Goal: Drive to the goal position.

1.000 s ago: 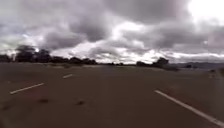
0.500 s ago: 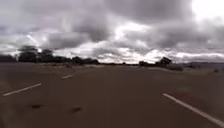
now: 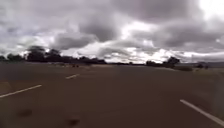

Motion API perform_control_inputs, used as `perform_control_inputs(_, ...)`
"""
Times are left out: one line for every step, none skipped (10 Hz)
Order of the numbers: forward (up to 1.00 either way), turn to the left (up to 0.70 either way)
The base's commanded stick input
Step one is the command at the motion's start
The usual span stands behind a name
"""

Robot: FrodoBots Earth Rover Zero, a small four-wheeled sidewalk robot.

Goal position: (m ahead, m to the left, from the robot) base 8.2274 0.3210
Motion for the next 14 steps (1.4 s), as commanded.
perform_control_inputs(0.85,0.04)
perform_control_inputs(0.85,0.04)
perform_control_inputs(0.85,0.04)
perform_control_inputs(0.85,0.03)
perform_control_inputs(0.85,-0.06)
perform_control_inputs(0.85,-0.15)
perform_control_inputs(0.85,-0.24)
perform_control_inputs(0.85,-0.30)
perform_control_inputs(0.85,-0.30)
perform_control_inputs(0.85,-0.28)
perform_control_inputs(0.85,-0.22)
perform_control_inputs(0.85,-0.15)
perform_control_inputs(0.85,-0.09)
perform_control_inputs(0.85,-0.02)
